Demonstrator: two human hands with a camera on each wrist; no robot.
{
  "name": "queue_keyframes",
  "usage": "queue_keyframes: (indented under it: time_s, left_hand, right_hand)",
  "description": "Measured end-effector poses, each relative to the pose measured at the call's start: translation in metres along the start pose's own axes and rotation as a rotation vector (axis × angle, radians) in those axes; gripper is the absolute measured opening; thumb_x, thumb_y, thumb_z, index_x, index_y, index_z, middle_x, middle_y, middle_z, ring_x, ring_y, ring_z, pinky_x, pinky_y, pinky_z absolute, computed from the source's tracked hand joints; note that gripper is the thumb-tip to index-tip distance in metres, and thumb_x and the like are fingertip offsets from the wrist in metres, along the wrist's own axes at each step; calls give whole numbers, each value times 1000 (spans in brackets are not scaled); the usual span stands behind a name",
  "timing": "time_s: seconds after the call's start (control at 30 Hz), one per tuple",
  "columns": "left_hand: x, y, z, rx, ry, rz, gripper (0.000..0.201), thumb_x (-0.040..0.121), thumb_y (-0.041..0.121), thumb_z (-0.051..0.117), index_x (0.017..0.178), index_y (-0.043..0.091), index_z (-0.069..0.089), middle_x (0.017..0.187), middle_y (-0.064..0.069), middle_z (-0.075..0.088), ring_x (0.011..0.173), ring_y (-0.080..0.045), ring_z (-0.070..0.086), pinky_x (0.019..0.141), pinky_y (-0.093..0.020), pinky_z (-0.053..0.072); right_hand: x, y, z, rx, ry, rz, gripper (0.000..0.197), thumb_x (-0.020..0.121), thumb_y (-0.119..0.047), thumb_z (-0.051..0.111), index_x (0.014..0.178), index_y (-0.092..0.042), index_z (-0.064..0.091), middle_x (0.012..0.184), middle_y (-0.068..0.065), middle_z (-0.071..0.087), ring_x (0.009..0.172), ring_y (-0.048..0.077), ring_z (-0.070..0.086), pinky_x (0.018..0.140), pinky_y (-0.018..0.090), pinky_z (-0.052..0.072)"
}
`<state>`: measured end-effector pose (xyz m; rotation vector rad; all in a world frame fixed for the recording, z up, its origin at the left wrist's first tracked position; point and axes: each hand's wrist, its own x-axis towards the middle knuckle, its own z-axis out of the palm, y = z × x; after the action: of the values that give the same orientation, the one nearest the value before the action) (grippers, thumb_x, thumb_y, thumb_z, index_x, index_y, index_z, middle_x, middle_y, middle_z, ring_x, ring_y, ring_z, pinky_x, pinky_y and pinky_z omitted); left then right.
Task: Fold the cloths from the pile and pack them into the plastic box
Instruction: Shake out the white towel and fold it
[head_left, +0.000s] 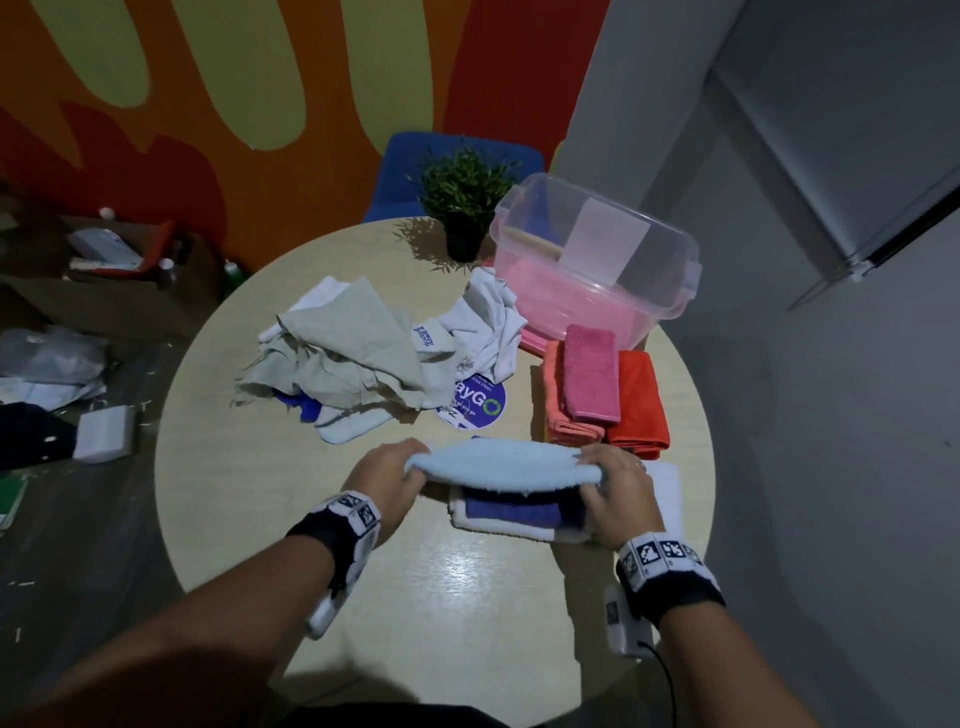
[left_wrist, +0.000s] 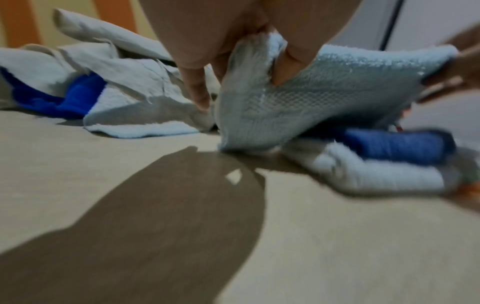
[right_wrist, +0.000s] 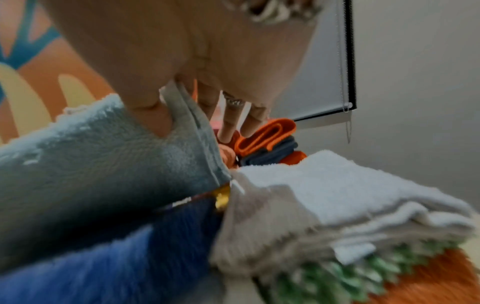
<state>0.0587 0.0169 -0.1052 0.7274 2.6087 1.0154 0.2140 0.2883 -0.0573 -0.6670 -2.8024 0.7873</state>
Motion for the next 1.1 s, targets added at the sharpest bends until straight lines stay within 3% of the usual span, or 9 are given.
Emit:
queue_keyframes:
  time_s: [0.1, 0.23, 0.4, 0.53, 0.63, 0.73, 0.9, 1.0, 1.1]
  left_hand:
    - [12, 17, -20, -398, 188, -211, 11, 87, 26, 62, 97, 27, 66, 89, 2, 70, 82, -18, 67, 70, -34, 56]
    - [32, 35, -36, -551, 189, -229, 24, 95, 38, 61, 105, 18, 68, 102, -2, 71, 95, -22, 67, 86, -40, 56]
    - [39, 57, -15, -539, 131, -288, 31, 102, 31, 52, 122, 8, 58, 113, -2, 64, 103, -21, 60, 83, -14, 47]
    - [30, 38, 28, -502, -164, -496, 41, 91, 17, 68, 130, 8, 57, 127, -9, 64, 110, -27, 64, 98, -39, 51]
    - [22, 32, 41, -653, -185, -584, 31, 85, 8, 72, 115, 6, 68, 109, -13, 73, 94, -29, 71, 87, -48, 58]
    - [26, 45, 35, -707, -74, -519, 18, 85, 4, 72, 102, 9, 71, 96, -8, 75, 82, -22, 71, 70, -31, 58]
    - [37, 59, 35, -742, -139, -483, 14, 85, 3, 70, 99, 5, 69, 91, -9, 74, 77, -25, 71, 73, -38, 58]
    - [37, 53, 42, -603, -197, -526, 4, 82, 1, 69, 85, 4, 68, 64, -7, 64, 49, -21, 52, 53, -28, 44]
    - [36, 51, 44, -592, -226, -557, 8, 83, 0, 71, 89, 4, 71, 62, -7, 65, 45, -19, 51, 49, -23, 42]
  right_hand:
    - [10, -19, -24, 254, 112, 112, 22, 88, 2, 60, 104, -13, 63, 90, -4, 64, 80, 6, 57, 69, 12, 41]
    - [22, -21, -34, 462, 235, 204, 16, 95, -11, 56, 110, -15, 60, 97, 0, 65, 89, 17, 60, 80, 33, 48]
    - [23, -4, -36, 413, 228, 363, 25, 99, -20, 52, 123, -14, 57, 106, 6, 65, 98, 27, 60, 81, 34, 45]
    - [11, 26, -29, 234, 69, 661, 41, 92, -20, 66, 130, -7, 57, 118, 19, 65, 108, 37, 60, 88, 34, 44]
    - [4, 44, -26, 190, 17, 713, 37, 89, -19, 70, 123, -8, 65, 112, 17, 69, 97, 33, 62, 85, 32, 47]
    - [6, 47, -38, 170, 85, 652, 30, 86, -18, 71, 114, -11, 69, 106, 14, 72, 90, 30, 62, 81, 31, 48]
    - [13, 37, -64, 165, 171, 630, 37, 77, -11, 72, 114, -10, 70, 97, 12, 71, 94, 34, 65, 84, 39, 54]
    - [15, 28, -65, 143, 71, 692, 30, 73, -11, 75, 103, -11, 74, 82, 6, 68, 81, 29, 65, 71, 32, 52]
    - [18, 12, -61, 180, 17, 666, 21, 74, -13, 73, 95, -12, 73, 79, 4, 68, 73, 22, 63, 60, 26, 47]
